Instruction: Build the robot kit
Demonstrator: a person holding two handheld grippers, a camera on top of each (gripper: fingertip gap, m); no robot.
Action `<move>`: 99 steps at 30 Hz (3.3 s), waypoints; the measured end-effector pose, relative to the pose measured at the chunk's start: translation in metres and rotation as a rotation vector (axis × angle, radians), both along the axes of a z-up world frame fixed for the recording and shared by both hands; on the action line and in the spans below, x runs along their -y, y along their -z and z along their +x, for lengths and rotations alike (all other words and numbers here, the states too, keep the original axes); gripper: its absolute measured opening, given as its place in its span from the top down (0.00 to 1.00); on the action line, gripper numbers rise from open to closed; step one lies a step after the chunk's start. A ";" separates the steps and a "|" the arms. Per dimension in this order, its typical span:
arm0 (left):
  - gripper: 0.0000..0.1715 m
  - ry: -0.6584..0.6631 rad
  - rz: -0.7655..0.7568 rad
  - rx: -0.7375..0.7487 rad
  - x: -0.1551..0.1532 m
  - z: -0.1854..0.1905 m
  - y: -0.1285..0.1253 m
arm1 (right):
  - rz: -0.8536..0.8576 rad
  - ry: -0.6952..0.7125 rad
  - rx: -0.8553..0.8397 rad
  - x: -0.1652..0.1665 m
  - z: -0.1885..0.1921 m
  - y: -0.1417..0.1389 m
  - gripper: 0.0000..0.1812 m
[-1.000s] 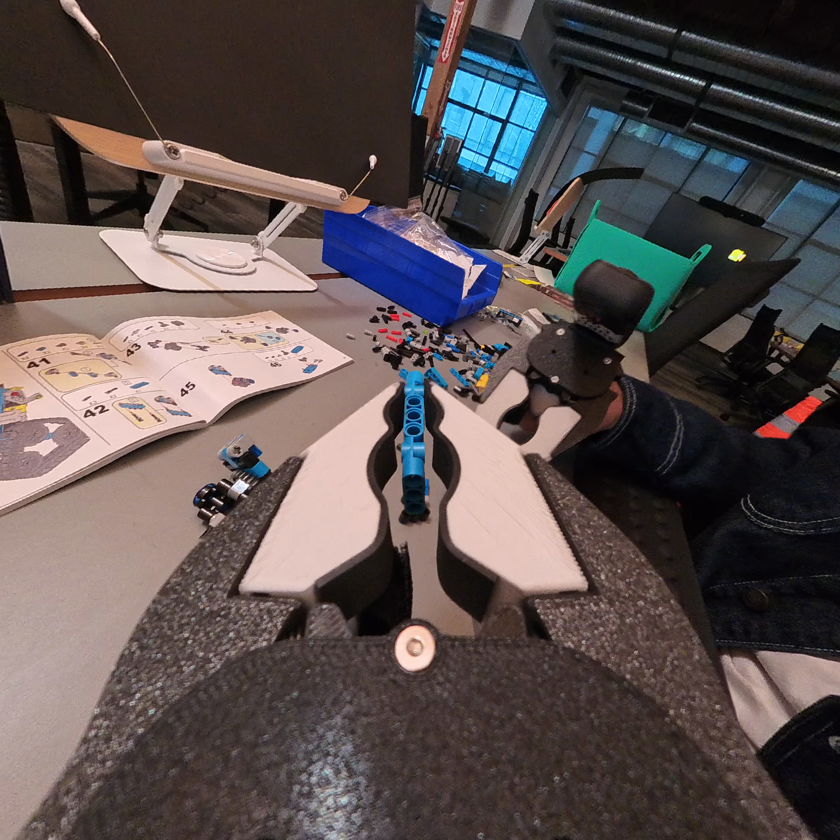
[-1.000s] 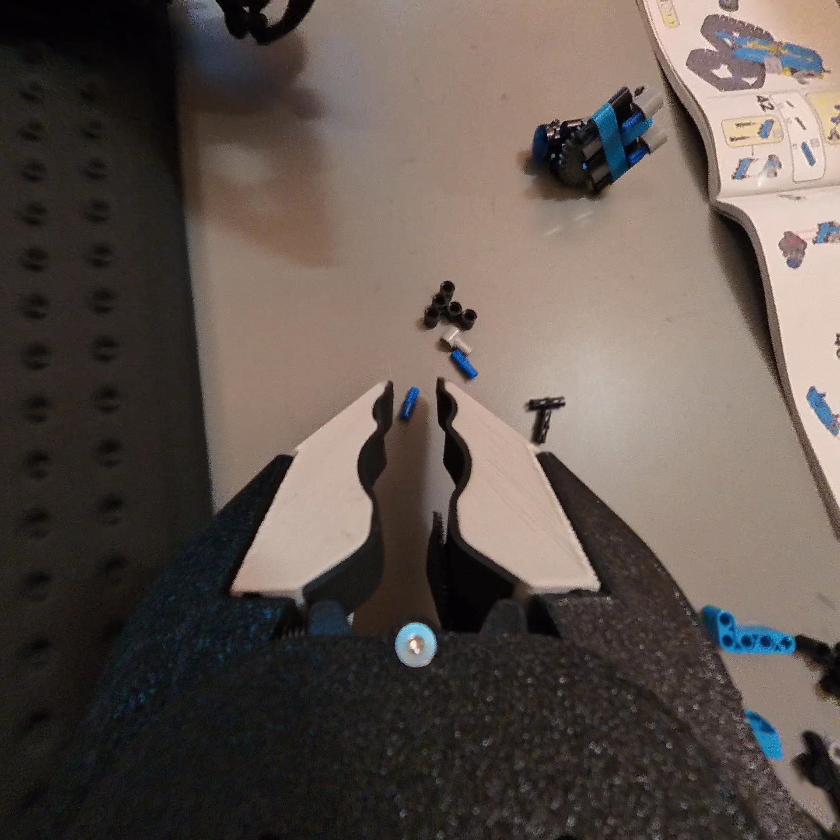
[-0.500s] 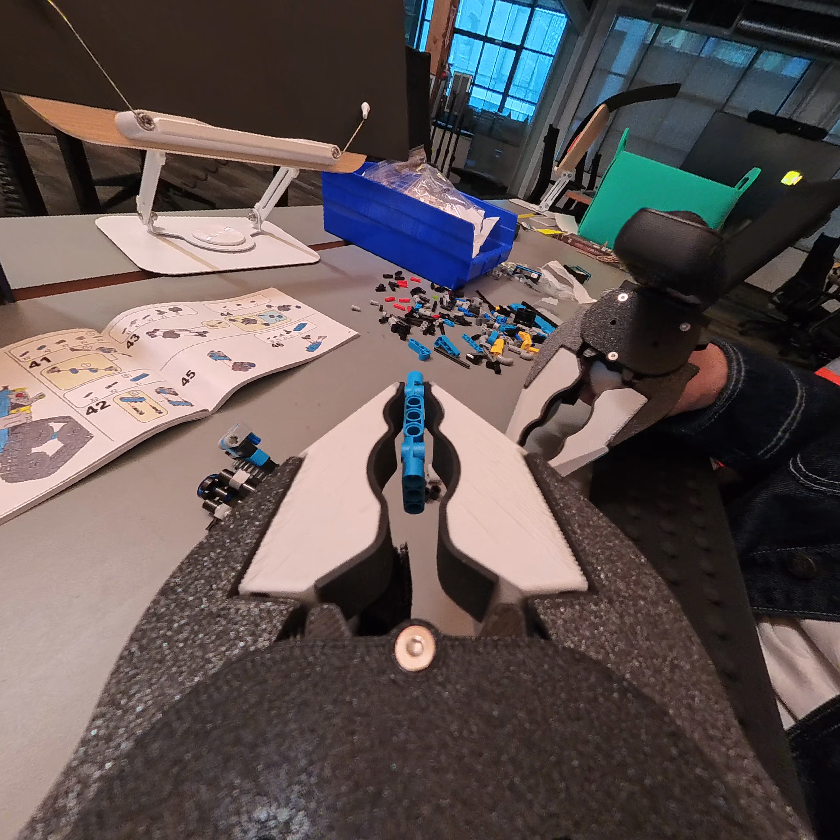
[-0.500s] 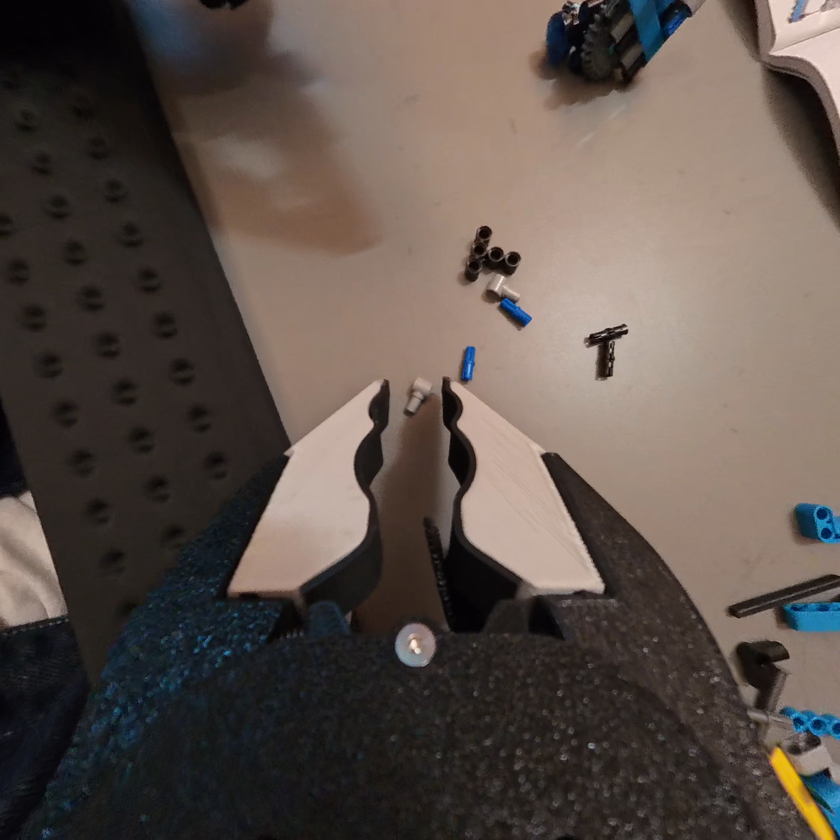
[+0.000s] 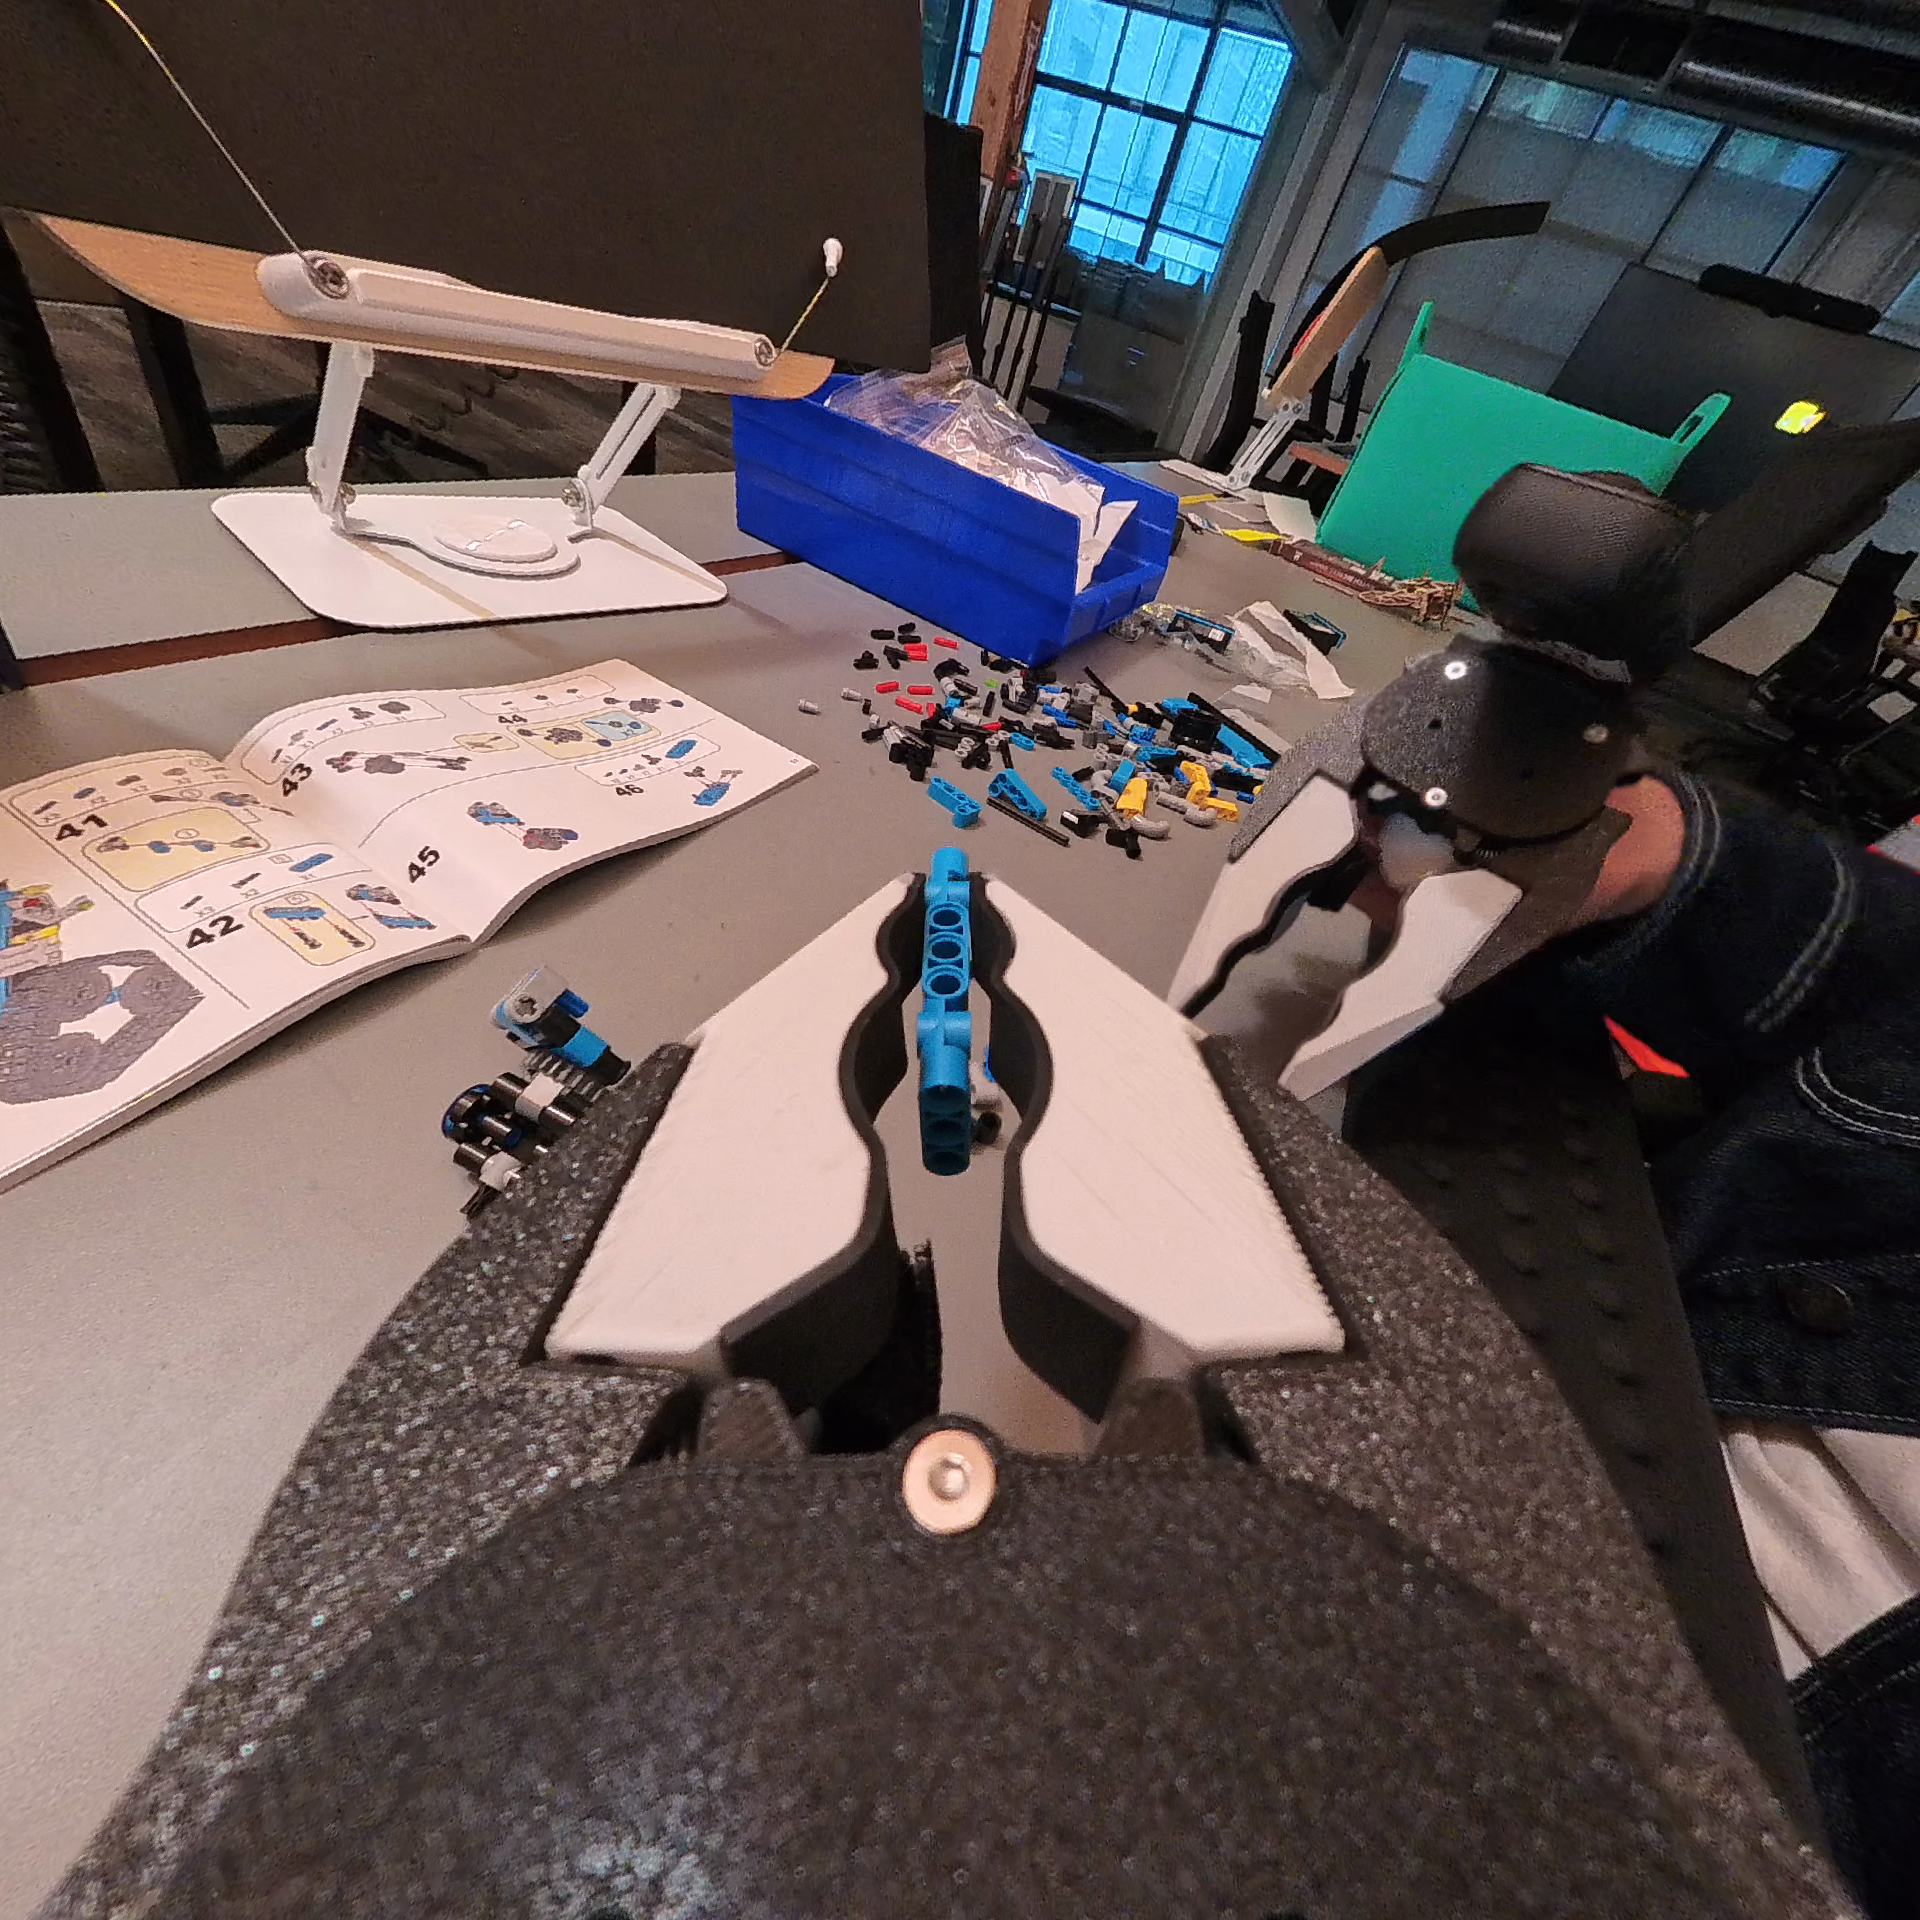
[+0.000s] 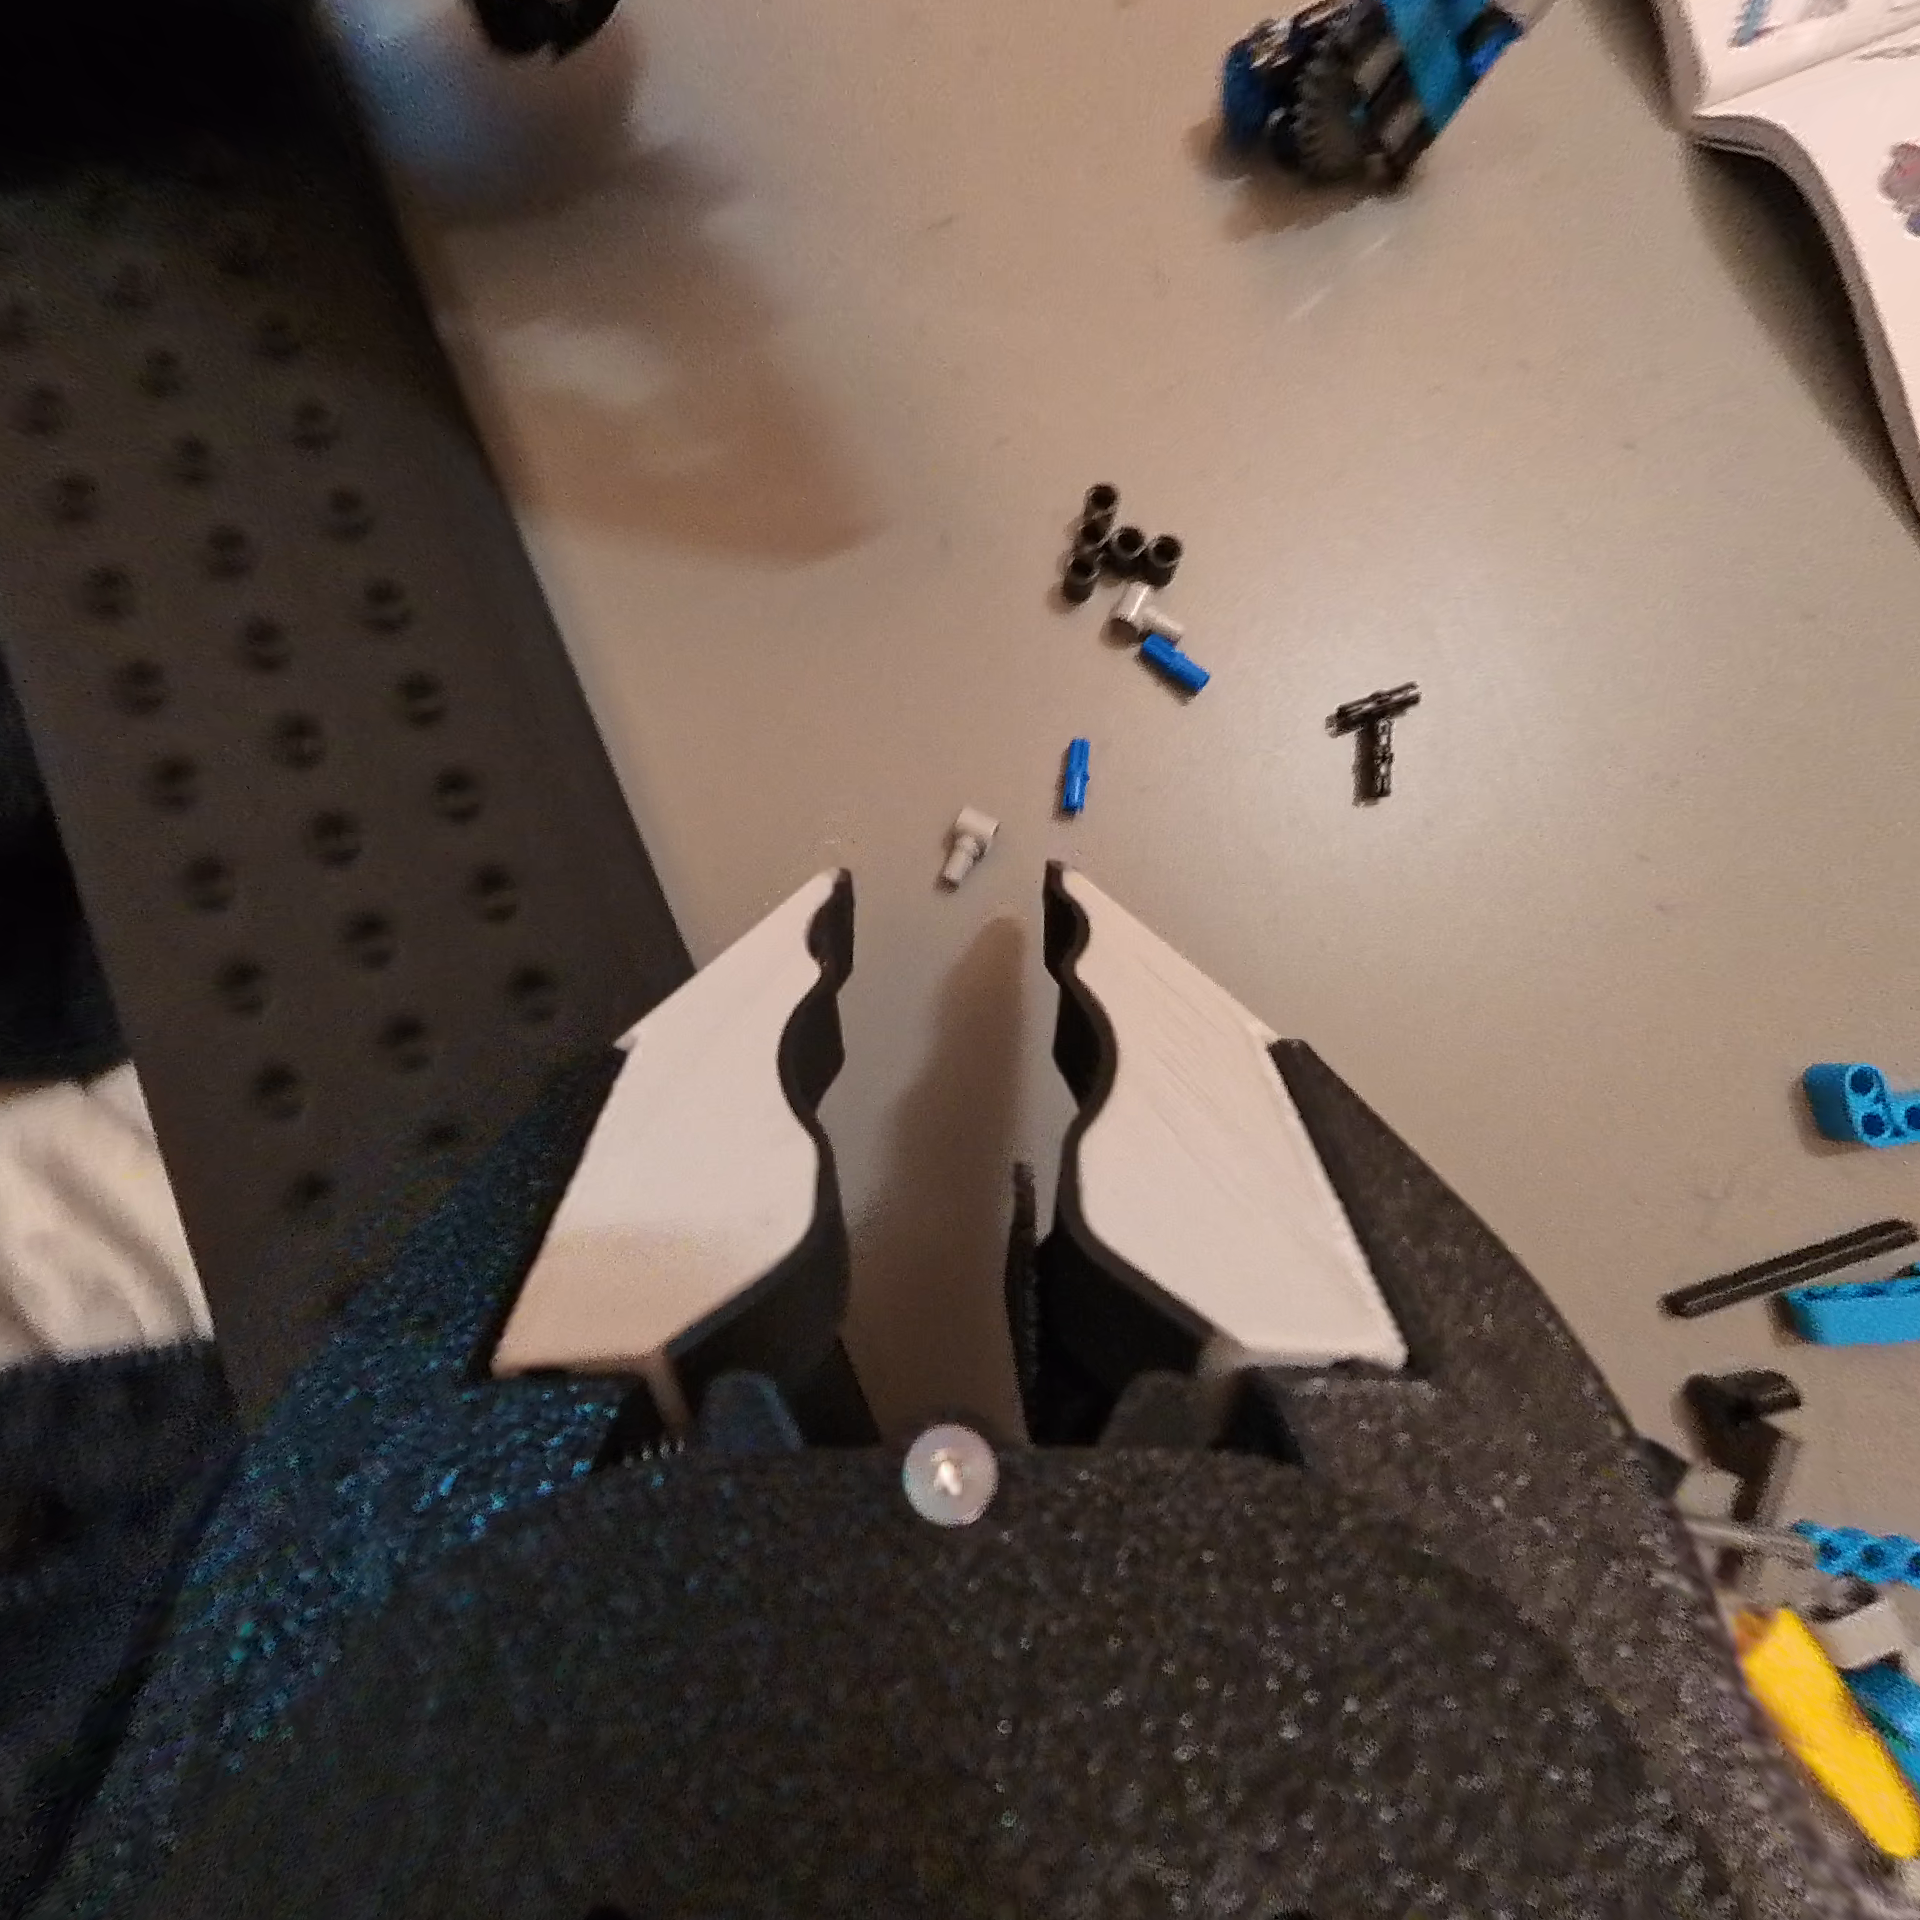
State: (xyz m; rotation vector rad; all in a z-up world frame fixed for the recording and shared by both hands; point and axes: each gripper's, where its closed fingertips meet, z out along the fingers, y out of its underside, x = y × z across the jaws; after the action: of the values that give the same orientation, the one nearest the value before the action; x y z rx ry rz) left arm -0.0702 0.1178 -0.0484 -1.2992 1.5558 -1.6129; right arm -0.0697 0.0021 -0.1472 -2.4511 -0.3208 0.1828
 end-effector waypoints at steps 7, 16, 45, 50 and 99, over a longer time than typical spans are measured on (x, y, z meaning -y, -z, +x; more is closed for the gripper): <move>0.95 -0.008 0.012 -0.007 -0.001 0.001 0.002 | -0.020 -0.195 -0.085 0.003 0.003 0.009 0.83; 0.95 -0.010 0.005 -0.008 -0.003 0.001 0.002 | -0.021 -0.134 -0.060 0.000 -0.001 0.014 0.86; 0.95 -0.302 0.086 0.160 -0.059 -0.008 -0.028 | -0.958 0.118 -0.081 -0.006 0.001 0.005 0.84; 0.95 -0.422 0.008 0.206 -0.089 -0.017 -0.038 | -1.120 0.154 -0.019 -0.005 0.003 0.011 0.81; 0.95 0.171 -0.654 0.219 0.027 0.003 -0.074 | 0.847 -0.117 -1.042 -0.089 0.014 -0.174 0.96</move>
State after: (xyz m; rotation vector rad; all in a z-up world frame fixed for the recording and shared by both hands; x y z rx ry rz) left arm -0.0675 0.0909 0.0253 -1.2539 1.0603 -2.4100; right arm -0.0557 0.0915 0.0265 -1.2652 -0.0380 1.0683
